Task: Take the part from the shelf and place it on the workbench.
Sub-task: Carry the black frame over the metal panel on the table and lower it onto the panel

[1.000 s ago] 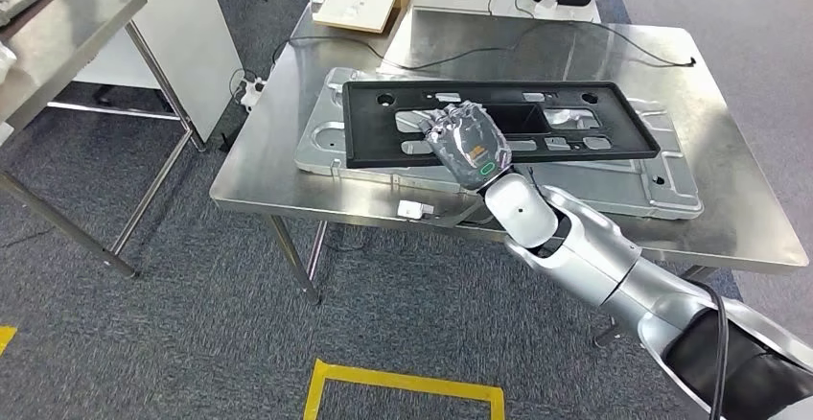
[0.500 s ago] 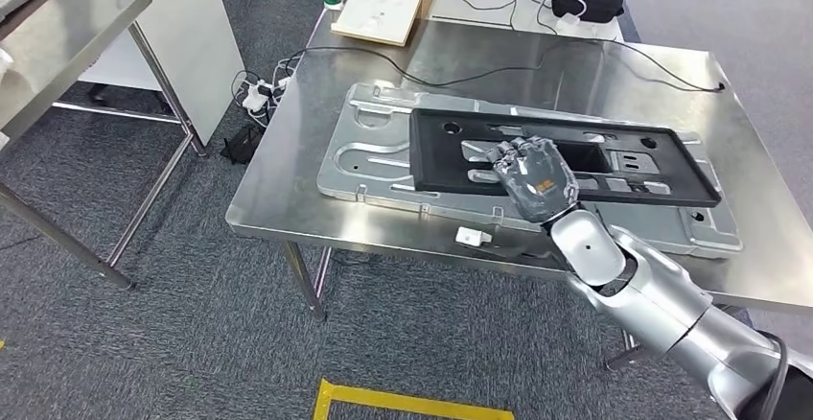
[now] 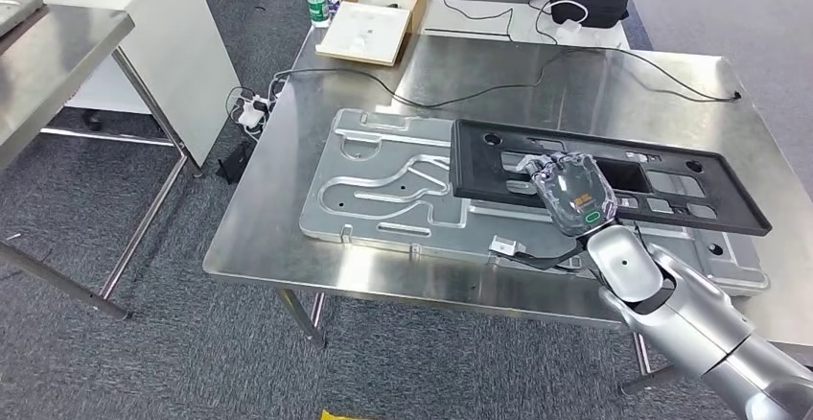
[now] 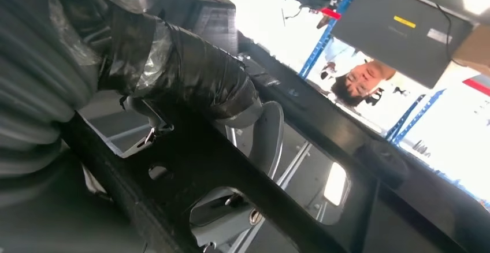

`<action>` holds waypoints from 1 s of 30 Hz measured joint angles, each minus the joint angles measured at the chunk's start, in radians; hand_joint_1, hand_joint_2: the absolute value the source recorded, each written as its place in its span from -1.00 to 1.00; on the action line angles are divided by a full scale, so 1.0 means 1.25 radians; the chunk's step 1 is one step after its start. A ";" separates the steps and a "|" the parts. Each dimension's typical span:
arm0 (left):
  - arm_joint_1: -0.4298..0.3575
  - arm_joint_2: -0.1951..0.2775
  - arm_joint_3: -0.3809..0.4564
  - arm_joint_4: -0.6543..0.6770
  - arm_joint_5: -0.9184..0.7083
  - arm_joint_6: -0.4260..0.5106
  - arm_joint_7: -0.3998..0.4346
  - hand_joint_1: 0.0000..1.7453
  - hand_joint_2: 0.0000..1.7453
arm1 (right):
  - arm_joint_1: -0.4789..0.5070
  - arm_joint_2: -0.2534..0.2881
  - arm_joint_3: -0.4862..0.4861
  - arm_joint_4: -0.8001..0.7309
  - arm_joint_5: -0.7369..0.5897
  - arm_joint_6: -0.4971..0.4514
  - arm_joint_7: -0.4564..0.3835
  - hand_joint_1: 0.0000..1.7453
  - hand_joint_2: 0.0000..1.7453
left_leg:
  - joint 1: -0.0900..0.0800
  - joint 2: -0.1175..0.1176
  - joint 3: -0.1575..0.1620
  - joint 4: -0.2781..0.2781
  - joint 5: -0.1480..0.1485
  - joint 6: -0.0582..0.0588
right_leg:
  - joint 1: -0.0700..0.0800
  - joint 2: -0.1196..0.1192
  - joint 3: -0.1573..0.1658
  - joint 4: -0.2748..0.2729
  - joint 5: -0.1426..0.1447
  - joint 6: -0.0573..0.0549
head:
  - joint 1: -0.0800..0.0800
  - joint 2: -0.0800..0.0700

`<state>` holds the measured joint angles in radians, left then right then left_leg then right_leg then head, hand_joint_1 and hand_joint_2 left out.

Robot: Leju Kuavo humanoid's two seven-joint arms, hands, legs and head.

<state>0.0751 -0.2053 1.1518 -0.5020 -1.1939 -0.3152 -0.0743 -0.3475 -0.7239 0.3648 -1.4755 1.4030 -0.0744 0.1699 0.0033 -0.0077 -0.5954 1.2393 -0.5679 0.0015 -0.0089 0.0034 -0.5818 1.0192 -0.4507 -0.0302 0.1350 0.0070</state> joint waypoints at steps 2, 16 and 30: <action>0.000 0.000 0.004 0.000 0.000 0.000 0.000 -1.00 1.00 | 0.004 0.000 0.000 0.000 0.000 0.000 0.000 1.00 1.00 | 0.001 0.000 -0.055 0.044 -0.048 -0.004 | 0.001 0.001 0.017 0.000 -0.015 -0.001 | 0.000 0.000; -0.008 -0.006 0.054 -0.006 0.006 -0.023 0.000 -1.00 1.00 | 0.009 0.011 0.002 0.025 0.016 0.000 -0.012 -1.00 -1.00 | -0.003 -0.001 -0.015 -0.196 0.132 0.042 | -0.004 0.002 -0.014 0.159 -0.147 0.045 | 0.001 0.000; -0.023 -0.012 0.099 -0.007 -0.022 -0.036 0.010 -1.00 1.00 | 0.001 0.102 0.056 0.112 0.040 -0.013 -0.013 -1.00 -1.00 | 0.002 -0.003 0.014 -0.178 0.090 0.033 | -0.013 0.002 0.005 0.012 -0.022 0.043 | 0.002 0.000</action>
<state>0.0464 -0.2209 1.2757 -0.5104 -1.2219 -0.3607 -0.0618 -0.3456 -0.5969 0.4342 -1.3351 1.4527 -0.0911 0.1537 0.0057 -0.0110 -0.5774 1.0163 -0.4552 0.0422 -0.0250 0.0057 -0.5761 1.0344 -0.4779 0.0238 0.1370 0.0069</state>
